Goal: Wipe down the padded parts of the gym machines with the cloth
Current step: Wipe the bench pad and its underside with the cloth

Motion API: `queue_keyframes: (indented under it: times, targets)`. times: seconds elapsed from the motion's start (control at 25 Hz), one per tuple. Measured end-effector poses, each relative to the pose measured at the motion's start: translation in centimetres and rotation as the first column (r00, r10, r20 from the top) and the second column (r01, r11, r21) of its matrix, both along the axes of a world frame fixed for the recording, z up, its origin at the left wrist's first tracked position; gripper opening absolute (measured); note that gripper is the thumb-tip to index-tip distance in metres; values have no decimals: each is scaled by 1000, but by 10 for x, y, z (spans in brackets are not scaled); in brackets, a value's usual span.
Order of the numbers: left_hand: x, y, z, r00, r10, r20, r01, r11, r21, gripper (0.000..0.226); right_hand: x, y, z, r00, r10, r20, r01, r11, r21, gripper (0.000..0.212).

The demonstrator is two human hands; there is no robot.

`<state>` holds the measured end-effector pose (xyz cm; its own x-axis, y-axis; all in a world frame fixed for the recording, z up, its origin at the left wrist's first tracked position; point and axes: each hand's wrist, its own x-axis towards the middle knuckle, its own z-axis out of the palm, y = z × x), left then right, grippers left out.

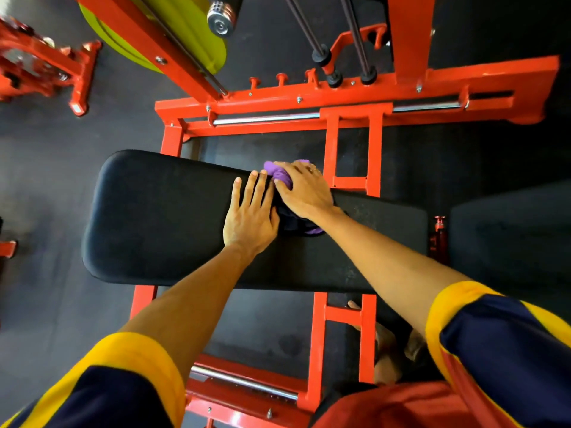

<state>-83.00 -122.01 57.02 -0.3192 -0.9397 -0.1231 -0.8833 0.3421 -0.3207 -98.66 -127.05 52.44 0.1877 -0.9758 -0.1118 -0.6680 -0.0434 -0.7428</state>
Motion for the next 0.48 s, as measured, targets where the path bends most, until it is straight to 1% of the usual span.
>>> queue_keyframes:
  times: [0.08, 0.16, 0.2, 0.28, 0.32, 0.36, 0.4, 0.44, 0.48]
  targets:
    - [-2, 2, 0, 1000, 0, 8, 0, 1000, 10, 62, -22, 9, -15, 999, -6, -45, 7, 1000, 28, 51]
    - [-1, 1, 1, 1000, 6, 29, -6, 1000, 14, 63, -58, 21, -40, 988, -69, -138, 80, 994, 78, 49]
    - [-1, 2, 1, 999, 8, 31, -9, 1000, 15, 63, -76, 27, -49, 980, -110, -165, 132, 983, 128, 47]
    - [-1, 2, 1, 999, 8, 39, -8, 1000, 12, 63, -91, 28, -61, 965, -211, -157, 244, 940, 238, 42]
    - [-1, 2, 0, 999, 10, 40, -11, 1000, 10, 63, -84, 26, -60, 960, -254, -119, 276, 928, 251, 43]
    - [0, 2, 0, 999, 15, 38, -15, 1000, 9, 63, -70, 25, -57, 956, -279, -89, 292, 928, 230, 50]
    - [0, 2, 0, 999, 15, 40, -15, 1000, 5, 63, -53, 28, -52, 953, -297, -64, 303, 937, 172, 56]
    - [0, 2, 0, 999, 11, 48, -11, 1000, 4, 63, -36, 35, -46, 956, -289, -43, 291, 952, 90, 57]
    - [-1, 3, 1, 998, 7, 59, -7, 1000, 9, 63, -22, 47, -43, 961, -274, -31, 275, 961, 23, 53]
